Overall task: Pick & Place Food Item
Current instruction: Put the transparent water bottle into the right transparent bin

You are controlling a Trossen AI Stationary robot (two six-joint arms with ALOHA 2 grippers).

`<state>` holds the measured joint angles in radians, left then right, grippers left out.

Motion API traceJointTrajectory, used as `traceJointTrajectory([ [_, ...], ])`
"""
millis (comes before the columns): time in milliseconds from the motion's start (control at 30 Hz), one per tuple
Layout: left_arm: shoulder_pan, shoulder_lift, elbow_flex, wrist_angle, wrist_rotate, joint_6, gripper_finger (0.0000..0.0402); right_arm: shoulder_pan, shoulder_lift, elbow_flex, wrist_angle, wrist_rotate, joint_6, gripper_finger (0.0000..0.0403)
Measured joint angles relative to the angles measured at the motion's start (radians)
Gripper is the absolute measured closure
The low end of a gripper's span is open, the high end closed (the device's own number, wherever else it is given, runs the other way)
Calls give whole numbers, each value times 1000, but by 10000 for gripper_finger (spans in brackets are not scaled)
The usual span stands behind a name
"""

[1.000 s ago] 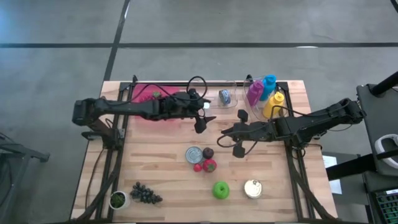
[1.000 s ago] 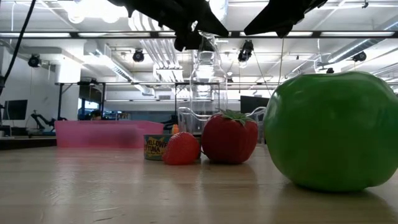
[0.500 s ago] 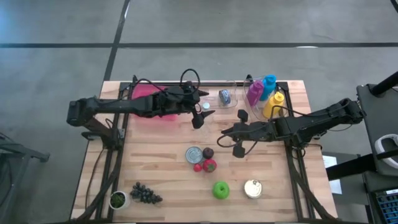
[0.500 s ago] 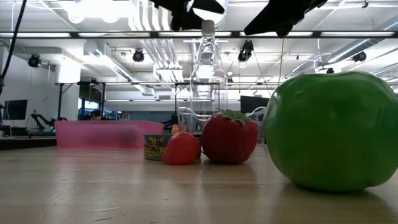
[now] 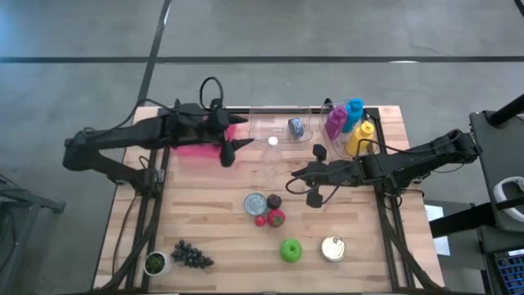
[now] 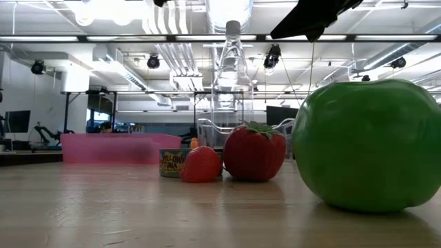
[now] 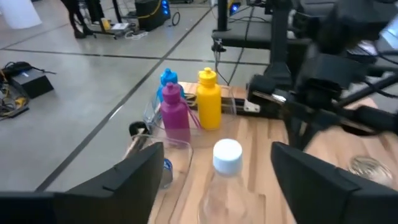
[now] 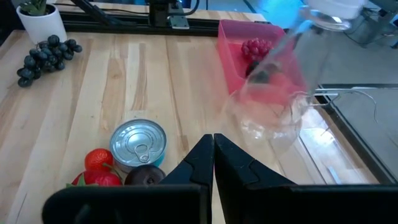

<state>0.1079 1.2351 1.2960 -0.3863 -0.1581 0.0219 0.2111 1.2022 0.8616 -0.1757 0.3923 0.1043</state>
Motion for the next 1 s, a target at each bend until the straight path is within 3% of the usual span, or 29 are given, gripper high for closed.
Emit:
traceJointTrajectory([
  [267,-70,-101,-102,-17,0,0,239,0,0,0,0,0,0,394],
  [600,-144,-162,-359,115,-63,5,385,0,0,0,0,0,0,394],
  [800,-154,-193,-500,268,-63,2,395,0,0,0,2,0,-4,394],
  [1000,-161,-220,-510,289,-63,4,398,0,0,0,4,0,-19,394],
])
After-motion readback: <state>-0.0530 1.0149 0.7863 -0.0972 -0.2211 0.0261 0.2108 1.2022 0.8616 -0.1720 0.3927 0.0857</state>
